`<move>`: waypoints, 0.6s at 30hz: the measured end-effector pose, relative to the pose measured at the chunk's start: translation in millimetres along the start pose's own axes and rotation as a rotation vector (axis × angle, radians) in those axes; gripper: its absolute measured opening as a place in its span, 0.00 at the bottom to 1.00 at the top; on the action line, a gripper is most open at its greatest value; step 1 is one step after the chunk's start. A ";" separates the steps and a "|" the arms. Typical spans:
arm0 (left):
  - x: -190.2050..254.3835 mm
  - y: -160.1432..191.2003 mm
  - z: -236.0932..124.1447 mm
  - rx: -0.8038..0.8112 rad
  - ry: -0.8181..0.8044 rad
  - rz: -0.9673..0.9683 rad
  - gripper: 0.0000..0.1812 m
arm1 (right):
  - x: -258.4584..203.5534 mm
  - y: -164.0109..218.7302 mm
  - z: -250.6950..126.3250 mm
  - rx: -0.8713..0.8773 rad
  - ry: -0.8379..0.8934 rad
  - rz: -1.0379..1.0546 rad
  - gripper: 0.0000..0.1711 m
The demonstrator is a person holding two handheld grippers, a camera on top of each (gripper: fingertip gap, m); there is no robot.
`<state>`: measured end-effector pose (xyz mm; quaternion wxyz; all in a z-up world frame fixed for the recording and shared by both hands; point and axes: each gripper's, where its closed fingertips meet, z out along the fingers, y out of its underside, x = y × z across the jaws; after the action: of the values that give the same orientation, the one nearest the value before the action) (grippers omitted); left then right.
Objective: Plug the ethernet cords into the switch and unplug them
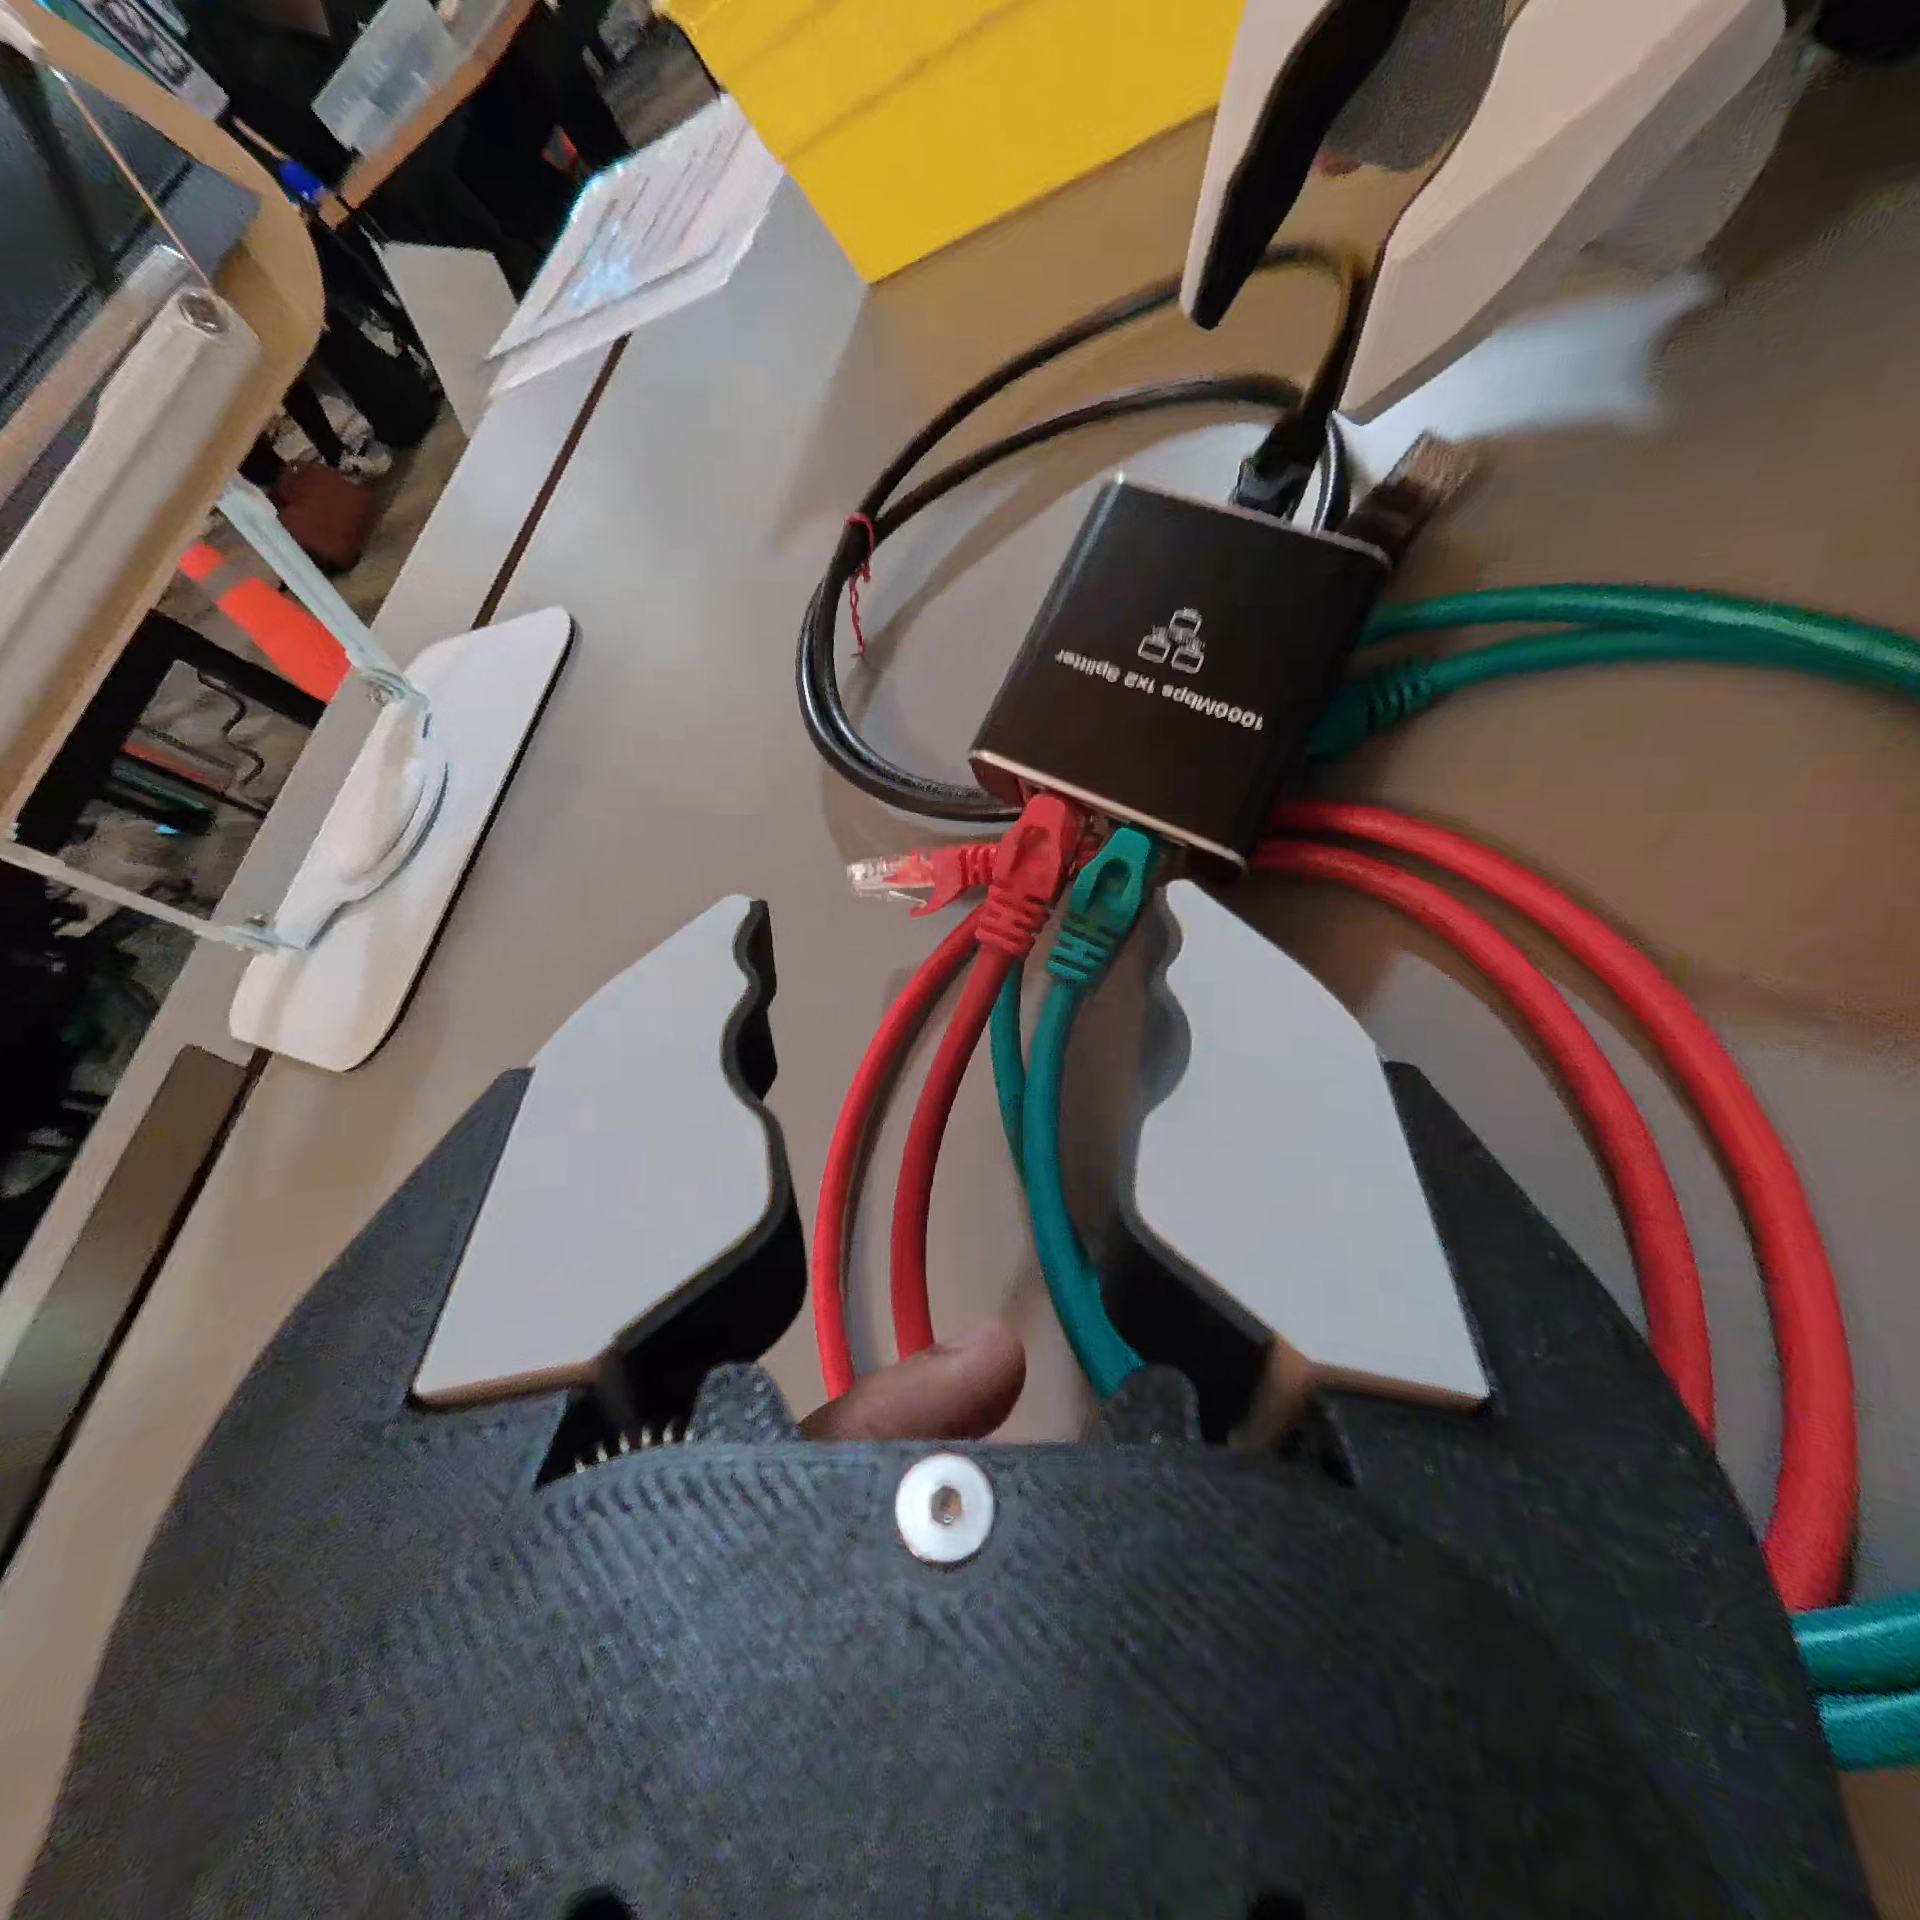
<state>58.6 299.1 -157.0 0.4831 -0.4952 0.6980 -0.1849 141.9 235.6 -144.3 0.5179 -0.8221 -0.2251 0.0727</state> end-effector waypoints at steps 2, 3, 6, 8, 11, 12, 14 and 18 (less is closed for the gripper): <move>1.4 -6.0 -2.4 0.058 0.028 -0.043 0.37 | 3.4 -7.4 -6.0 0.058 -0.031 0.104 0.27; 1.5 -9.3 -3.8 0.084 0.042 -0.072 0.35 | 4.1 -8.6 -7.9 0.073 -0.050 0.148 0.29; -3.2 -11.2 -6.1 0.112 0.048 -0.129 0.34 | 1.6 -2.4 -6.3 0.048 -0.093 0.238 0.38; -6.5 -12.5 -7.7 0.129 0.043 -0.156 0.33 | -4.6 2.2 -2.6 0.011 -0.115 0.245 0.42; -10.1 -13.0 -8.7 0.139 0.034 -0.178 0.32 | -12.3 7.1 2.8 -0.040 -0.105 0.184 0.47; -10.6 -12.9 -8.6 0.138 0.030 -0.180 0.32 | -14.7 9.5 4.7 -0.060 -0.097 0.156 0.50; -11.5 -12.4 -7.9 0.133 0.019 -0.176 0.30 | -19.6 16.0 9.5 -0.115 -0.079 0.109 0.56; -13.9 -12.1 -6.6 0.125 -0.009 -0.172 0.28 | -38.7 22.2 23.5 -0.205 -0.090 0.133 0.76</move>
<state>59.7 304.3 -138.2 0.4984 -0.5231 0.6378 -0.2669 105.8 229.6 -179.0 0.4144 -0.8798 -0.1993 0.1202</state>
